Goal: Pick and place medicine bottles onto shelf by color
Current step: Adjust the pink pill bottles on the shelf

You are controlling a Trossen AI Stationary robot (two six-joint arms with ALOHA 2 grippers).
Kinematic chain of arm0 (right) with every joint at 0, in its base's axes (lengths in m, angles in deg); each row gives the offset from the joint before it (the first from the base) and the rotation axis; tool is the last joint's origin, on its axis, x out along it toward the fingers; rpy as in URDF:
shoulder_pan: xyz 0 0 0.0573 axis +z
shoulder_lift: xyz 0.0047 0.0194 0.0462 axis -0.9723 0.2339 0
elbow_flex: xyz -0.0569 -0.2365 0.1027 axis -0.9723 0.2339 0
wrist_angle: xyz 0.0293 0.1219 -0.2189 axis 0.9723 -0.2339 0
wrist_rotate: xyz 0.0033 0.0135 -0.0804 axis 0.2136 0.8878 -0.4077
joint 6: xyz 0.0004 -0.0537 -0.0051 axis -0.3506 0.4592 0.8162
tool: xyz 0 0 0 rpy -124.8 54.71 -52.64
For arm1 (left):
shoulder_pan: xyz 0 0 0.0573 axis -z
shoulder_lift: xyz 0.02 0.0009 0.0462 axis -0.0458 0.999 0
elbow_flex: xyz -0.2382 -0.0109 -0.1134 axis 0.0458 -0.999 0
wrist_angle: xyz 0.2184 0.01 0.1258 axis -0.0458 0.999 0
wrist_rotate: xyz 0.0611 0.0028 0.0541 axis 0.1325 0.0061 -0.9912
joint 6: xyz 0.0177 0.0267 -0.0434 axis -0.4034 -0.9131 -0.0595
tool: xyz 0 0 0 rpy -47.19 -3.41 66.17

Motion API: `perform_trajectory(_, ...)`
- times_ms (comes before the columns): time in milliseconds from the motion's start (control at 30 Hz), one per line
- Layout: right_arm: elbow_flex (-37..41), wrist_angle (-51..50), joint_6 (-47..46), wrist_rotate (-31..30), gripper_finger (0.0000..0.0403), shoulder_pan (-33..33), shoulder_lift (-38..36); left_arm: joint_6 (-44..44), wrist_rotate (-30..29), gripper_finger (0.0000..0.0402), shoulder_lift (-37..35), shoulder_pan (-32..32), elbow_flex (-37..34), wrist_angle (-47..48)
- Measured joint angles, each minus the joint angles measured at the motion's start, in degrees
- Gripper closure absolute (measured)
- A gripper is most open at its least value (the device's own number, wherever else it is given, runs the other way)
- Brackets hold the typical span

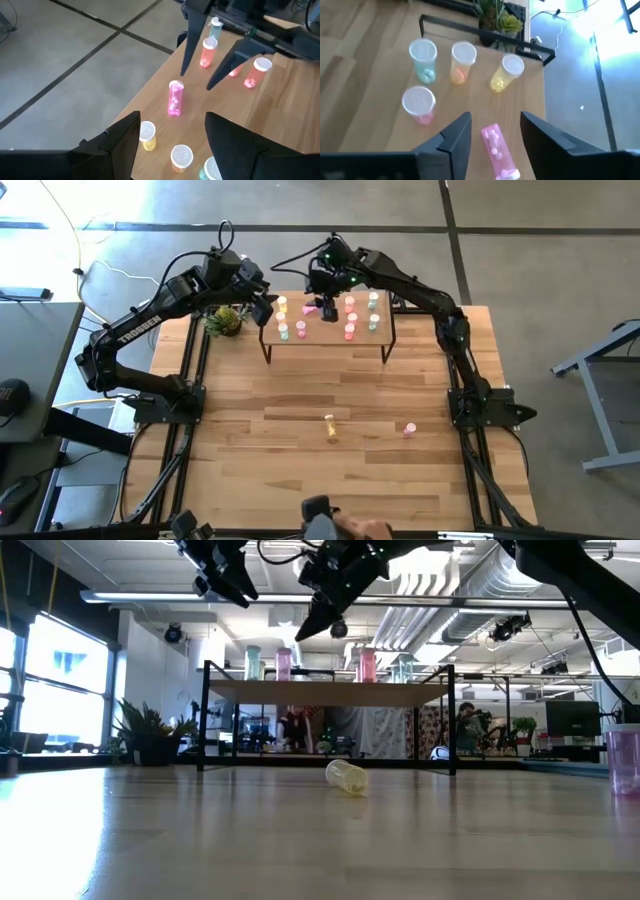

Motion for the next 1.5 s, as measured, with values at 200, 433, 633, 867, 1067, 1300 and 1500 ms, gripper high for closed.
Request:
perform_trajectory(200, 3.6, 0.0, 0.8, -0.2, 0.0238, -1.4, 0.1, 0.1, 0.0, 0.019, 0.0, 0.0, 0.0, 0.0)
perform_trajectory(433, 7.2, 2.2, 2.6, -0.8, 0.0238, -2.0, 0.3, 0.1, 0.0, 0.019, 0.0, 0.0, 0.0, 0.0)
perform_trajectory(633, 8.1, 4.8, 5.4, -1.2, 0.0238, -2.0, 0.6, 1.9, 0.0, 0.019, 0.0, 0.0, 0.0, 0.0)
perform_trajectory(867, 8.2, 5.2, 8.0, -1.8, 0.0238, -2.2, 2.3, 2.1, 0.1, 0.019, 0.0, 0.0, 0.0, 0.0)
perform_trajectory(1067, 8.2, 4.3, 8.4, -2.9, 0.0238, -2.6, 3.2, 2.1, 0.0, 0.019, 0.0, 0.0, 0.0, -0.1)
perform_trajectory(1300, 8.2, 3.5, 8.3, -4.0, 0.0238, -2.9, 3.6, 2.1, 0.0, 0.019, 0.0, 0.0, 0.0, -0.2)
perform_trajectory(1500, 8.2, 1.1, 7.9, -4.0, 0.0238, -3.0, 3.6, 2.1, 0.0, 0.019, 0.0, 0.0, 0.0, -0.2)
